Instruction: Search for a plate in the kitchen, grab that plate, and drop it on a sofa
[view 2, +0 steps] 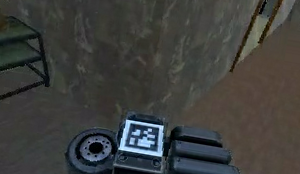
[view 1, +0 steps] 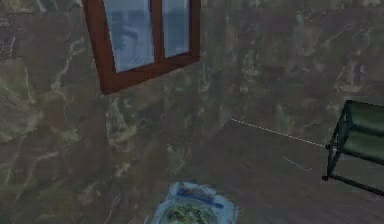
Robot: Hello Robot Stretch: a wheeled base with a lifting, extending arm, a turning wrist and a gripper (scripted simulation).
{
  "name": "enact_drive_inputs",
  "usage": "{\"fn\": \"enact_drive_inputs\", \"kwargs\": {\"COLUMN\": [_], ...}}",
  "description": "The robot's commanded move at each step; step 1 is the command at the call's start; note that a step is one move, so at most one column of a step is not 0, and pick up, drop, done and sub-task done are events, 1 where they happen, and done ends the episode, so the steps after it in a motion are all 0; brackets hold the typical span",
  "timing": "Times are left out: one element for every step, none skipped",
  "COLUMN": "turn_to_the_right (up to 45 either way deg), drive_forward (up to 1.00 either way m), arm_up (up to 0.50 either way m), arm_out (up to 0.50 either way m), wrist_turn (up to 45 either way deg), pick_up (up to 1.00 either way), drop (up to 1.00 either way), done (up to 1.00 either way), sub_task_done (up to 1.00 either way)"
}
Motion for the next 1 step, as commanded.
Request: {"fn": "enact_drive_inputs", "kwargs": {"turn_to_the_right": [-45.0], "drive_forward": [0.00], "arm_up": [0.00], "arm_out": [0.00], "wrist_turn": [0.0], "pick_up": [0.00], "drop": [0.00], "done": [0.00], "sub_task_done": [0.00]}}
